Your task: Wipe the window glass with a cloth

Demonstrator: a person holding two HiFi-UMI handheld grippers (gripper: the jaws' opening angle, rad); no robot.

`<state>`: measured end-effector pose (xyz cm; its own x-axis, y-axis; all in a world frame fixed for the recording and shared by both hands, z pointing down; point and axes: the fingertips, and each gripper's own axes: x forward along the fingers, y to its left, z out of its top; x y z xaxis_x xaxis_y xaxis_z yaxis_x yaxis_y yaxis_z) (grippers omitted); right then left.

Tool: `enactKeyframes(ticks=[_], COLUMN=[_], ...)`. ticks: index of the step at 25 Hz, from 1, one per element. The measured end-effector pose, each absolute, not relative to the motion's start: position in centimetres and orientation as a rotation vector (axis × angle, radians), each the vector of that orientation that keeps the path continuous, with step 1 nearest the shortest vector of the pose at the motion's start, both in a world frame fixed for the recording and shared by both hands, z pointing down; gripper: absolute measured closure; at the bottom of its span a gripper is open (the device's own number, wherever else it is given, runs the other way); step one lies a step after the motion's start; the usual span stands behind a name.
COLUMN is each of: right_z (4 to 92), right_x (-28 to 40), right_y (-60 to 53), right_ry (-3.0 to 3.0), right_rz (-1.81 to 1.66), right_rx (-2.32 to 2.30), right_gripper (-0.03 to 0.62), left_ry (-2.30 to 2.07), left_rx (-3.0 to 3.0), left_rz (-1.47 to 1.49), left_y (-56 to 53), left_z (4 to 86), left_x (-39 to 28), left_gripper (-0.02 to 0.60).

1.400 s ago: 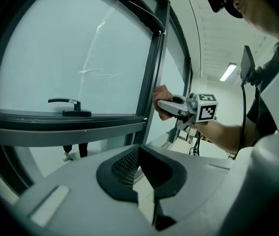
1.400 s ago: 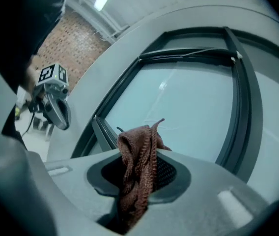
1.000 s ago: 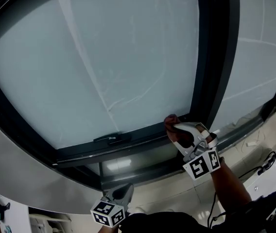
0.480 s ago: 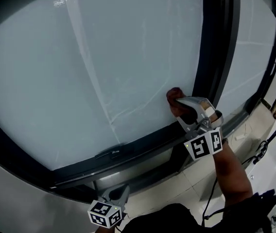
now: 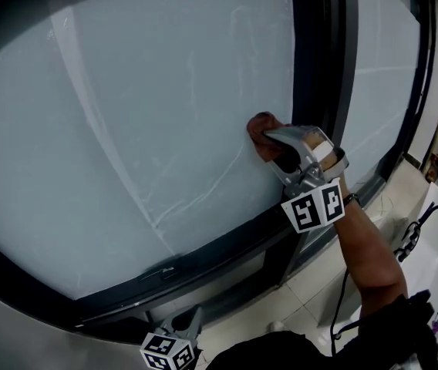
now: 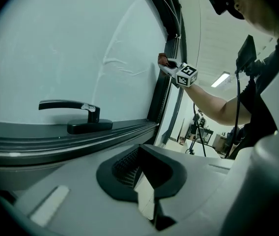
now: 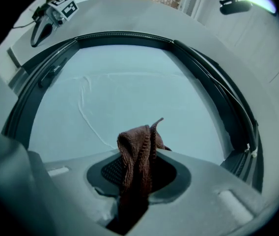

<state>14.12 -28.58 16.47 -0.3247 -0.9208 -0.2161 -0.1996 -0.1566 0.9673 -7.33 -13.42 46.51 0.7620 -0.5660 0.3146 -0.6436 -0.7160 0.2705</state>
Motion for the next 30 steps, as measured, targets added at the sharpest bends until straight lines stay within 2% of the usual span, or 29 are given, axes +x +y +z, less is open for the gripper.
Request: enactKeyframes(ticks=[13,30], right_z=[11.4,15.7], right_x=[16.7,17.1], right_y=[-31.9,-32.9], right_ry=[-1.350,-1.413], right_rz=[-1.614,-1.518], right_rx=[1.381,1.406], right_gripper=[0.516,0.516], left_ry=[-0.984,-0.983], left_rx=[2.564,2.531], left_rz=[0.284,0.344], left_y=[-15.3,-14.8], left_z=[46.5,47.6], left_x=[-3.2,-4.1], left_gripper=[0.565,0.565])
